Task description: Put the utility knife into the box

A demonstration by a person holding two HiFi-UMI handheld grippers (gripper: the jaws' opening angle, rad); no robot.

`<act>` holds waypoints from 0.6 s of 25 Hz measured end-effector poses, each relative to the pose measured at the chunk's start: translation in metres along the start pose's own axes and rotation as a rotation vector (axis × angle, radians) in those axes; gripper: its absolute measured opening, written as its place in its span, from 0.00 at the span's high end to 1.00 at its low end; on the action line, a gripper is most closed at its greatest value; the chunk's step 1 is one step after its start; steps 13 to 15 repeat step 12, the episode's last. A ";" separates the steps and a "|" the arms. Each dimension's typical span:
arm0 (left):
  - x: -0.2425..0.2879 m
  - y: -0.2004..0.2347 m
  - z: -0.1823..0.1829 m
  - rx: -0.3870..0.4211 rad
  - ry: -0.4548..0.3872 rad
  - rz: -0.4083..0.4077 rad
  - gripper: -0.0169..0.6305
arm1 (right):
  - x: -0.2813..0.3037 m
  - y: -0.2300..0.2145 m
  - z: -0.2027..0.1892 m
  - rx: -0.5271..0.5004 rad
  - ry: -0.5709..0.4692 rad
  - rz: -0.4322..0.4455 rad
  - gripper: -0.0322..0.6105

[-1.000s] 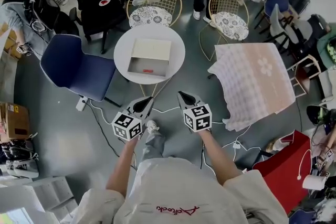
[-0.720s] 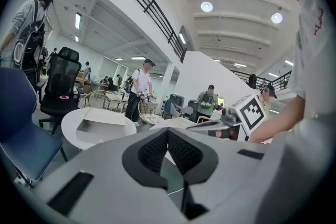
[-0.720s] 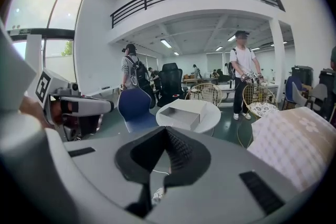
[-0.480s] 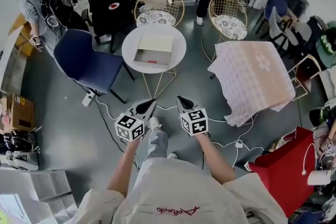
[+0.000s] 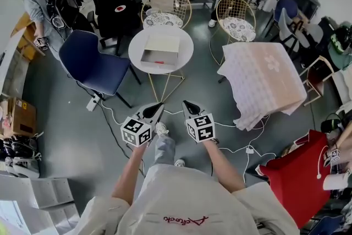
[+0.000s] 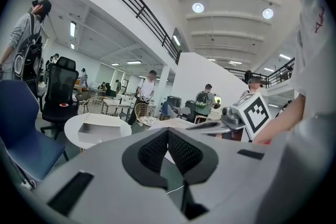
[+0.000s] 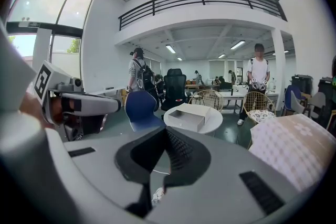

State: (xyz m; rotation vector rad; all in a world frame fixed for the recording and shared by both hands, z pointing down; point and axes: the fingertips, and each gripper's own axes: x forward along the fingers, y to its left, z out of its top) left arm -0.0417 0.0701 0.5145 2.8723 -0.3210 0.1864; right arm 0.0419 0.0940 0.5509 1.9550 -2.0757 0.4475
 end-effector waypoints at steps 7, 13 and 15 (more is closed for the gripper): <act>-0.006 -0.005 0.001 0.004 -0.008 -0.004 0.96 | -0.004 0.008 0.001 -0.025 0.003 0.002 0.92; -0.010 -0.008 -0.002 0.004 -0.013 -0.002 0.96 | -0.006 0.011 0.000 -0.040 0.002 0.002 0.92; -0.010 -0.008 -0.002 0.004 -0.013 -0.002 0.96 | -0.006 0.011 0.000 -0.040 0.002 0.002 0.92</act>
